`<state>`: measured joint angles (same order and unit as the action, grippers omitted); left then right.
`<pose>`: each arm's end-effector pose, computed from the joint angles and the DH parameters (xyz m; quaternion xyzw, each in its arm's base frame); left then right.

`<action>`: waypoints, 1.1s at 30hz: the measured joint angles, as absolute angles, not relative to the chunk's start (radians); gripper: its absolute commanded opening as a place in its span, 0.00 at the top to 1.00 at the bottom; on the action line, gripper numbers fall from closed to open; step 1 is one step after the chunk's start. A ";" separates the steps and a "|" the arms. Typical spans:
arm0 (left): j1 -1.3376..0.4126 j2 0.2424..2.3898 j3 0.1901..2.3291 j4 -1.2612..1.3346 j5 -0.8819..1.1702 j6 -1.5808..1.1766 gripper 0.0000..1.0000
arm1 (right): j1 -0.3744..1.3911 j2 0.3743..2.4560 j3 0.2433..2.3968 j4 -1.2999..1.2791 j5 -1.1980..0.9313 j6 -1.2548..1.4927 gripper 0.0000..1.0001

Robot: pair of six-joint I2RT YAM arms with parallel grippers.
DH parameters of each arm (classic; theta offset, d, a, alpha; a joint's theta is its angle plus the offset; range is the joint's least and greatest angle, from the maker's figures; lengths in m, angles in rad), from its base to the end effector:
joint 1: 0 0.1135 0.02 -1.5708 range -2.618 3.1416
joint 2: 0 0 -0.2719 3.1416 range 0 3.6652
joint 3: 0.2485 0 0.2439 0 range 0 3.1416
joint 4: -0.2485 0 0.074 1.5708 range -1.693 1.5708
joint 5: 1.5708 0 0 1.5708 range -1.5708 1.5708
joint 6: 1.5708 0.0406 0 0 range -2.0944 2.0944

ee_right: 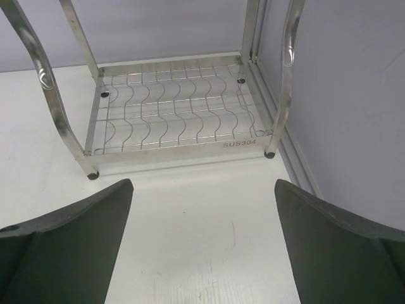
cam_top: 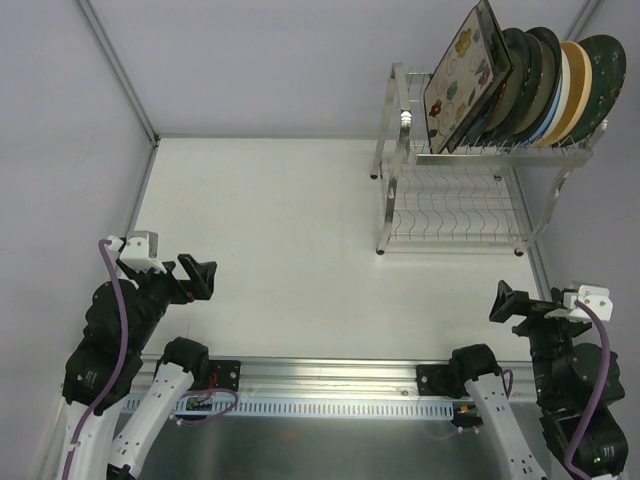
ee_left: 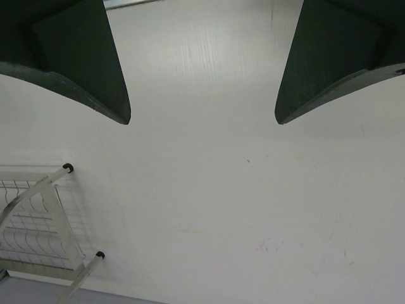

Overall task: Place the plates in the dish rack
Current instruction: Insert the plate into the dish rack

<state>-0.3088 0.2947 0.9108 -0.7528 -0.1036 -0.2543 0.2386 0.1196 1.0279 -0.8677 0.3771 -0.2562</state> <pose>0.0312 -0.0055 0.3625 -0.0135 0.7534 -0.1449 0.6413 -0.0355 -0.0240 0.3738 -0.0355 0.6927 -0.1360 0.7074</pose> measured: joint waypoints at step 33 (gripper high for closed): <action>-0.309 0.062 0.839 -0.801 -0.245 -0.379 0.01 | 0.254 0.005 1.017 -1.049 0.360 -0.263 0.01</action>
